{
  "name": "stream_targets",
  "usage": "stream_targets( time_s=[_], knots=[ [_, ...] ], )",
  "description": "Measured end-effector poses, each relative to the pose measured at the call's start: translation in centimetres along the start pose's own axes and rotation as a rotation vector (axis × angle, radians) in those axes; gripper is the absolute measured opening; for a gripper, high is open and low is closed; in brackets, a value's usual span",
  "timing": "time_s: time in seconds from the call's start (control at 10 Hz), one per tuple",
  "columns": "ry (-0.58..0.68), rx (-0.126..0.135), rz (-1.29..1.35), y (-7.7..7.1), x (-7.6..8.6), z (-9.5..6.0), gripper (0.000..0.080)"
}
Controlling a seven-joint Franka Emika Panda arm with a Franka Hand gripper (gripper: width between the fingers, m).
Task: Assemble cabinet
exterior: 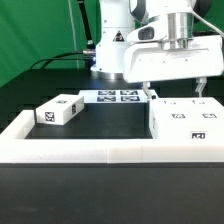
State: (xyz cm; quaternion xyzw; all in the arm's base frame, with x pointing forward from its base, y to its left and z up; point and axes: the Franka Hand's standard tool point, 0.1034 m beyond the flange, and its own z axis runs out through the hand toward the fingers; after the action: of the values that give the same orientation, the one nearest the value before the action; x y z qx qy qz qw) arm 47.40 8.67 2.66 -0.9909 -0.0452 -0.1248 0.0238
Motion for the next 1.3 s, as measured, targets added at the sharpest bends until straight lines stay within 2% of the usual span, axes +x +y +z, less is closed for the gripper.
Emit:
stream_targets(
  time_s=[0.7, 1.0, 1.3],
  knots=[
    [0.001, -0.002, -0.029, 0.2, -0.1, 0.3, 0.0797],
    [0.047, -0.012, 0.006, 0.5, -0.4, 1.9, 0.0797],
    [0.068, -0.017, -0.002, 0.9, 1.6, 2.2, 0.0797]
  ],
)
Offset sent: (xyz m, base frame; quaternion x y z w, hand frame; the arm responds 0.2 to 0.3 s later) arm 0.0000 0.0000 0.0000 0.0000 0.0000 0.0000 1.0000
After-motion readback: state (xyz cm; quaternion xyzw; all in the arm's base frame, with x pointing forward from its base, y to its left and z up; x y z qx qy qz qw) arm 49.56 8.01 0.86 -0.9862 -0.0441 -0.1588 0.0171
